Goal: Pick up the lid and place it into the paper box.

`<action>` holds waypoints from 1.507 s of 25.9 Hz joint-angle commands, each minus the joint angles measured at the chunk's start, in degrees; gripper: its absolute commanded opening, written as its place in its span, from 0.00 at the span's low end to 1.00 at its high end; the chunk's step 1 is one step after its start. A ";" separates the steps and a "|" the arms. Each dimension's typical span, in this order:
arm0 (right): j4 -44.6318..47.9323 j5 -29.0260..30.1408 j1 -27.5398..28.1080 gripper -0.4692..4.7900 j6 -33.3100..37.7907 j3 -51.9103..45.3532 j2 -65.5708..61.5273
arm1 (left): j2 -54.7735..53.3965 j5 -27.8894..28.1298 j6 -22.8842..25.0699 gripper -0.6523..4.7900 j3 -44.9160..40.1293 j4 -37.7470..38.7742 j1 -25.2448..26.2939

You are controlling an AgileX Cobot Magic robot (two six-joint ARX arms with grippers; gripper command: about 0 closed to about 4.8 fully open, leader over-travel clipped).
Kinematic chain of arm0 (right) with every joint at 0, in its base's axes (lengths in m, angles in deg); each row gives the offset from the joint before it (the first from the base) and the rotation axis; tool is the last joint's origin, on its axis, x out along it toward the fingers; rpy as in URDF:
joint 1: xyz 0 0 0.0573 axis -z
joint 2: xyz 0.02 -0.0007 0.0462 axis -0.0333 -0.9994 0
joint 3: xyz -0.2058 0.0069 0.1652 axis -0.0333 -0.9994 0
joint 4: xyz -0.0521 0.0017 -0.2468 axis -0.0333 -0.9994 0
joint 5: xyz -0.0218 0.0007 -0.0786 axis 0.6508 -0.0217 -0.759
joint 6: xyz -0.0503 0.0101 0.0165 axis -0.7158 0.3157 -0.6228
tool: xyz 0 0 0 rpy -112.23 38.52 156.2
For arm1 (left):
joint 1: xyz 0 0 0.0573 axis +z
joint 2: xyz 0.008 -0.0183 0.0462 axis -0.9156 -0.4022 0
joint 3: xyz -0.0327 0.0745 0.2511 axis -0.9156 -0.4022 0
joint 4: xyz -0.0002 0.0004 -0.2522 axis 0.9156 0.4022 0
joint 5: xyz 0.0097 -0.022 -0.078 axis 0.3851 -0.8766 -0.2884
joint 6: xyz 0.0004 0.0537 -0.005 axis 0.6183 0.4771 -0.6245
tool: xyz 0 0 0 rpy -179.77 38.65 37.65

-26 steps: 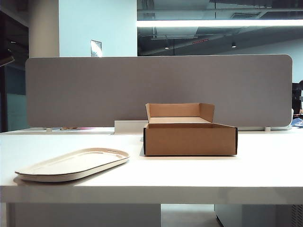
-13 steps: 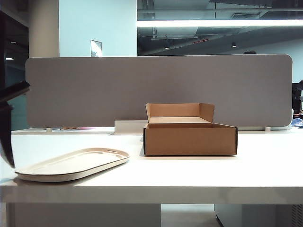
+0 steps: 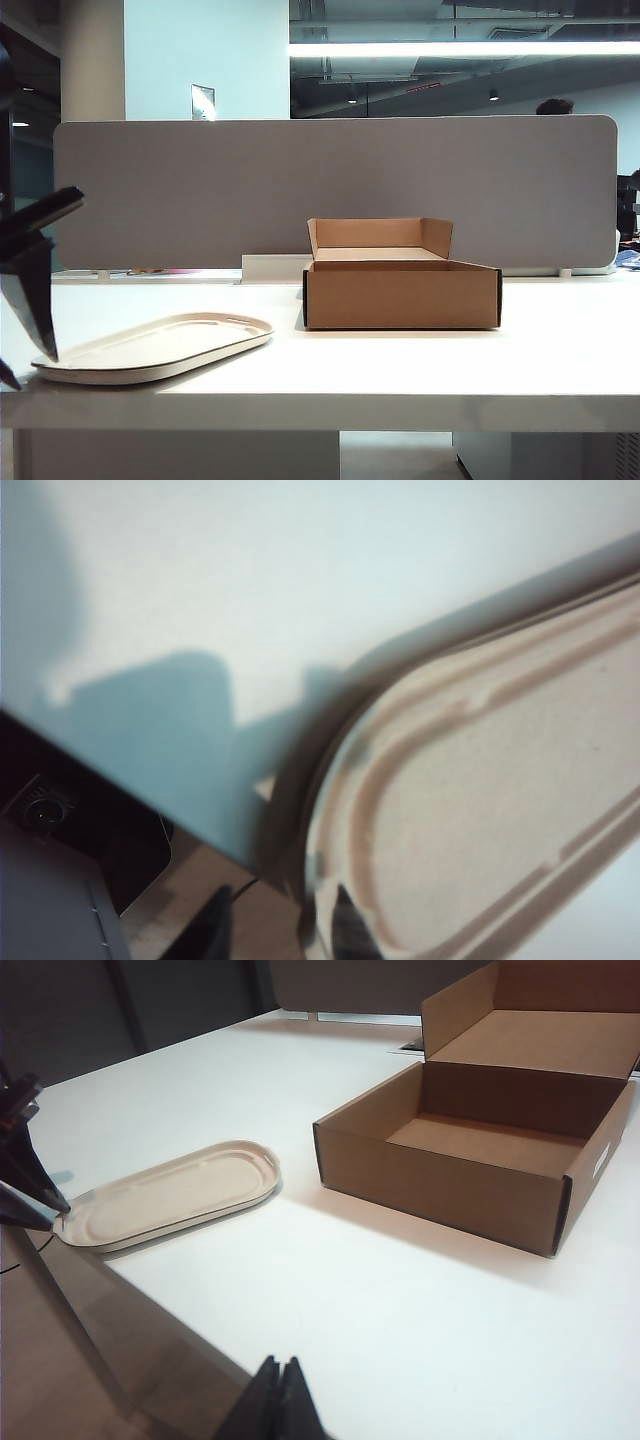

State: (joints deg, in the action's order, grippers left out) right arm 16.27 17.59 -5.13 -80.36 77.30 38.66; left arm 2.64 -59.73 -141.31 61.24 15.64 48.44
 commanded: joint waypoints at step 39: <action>0.79 -0.09 0.02 0.08 0.00 -0.33 0.09 | -3.82 0.46 2.49 0.11 0.17 -6.71 0.04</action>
State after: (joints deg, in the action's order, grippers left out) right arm 16.27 17.59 -5.11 -80.36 77.30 38.64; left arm -1.16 -58.09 -139.95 61.39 9.54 48.46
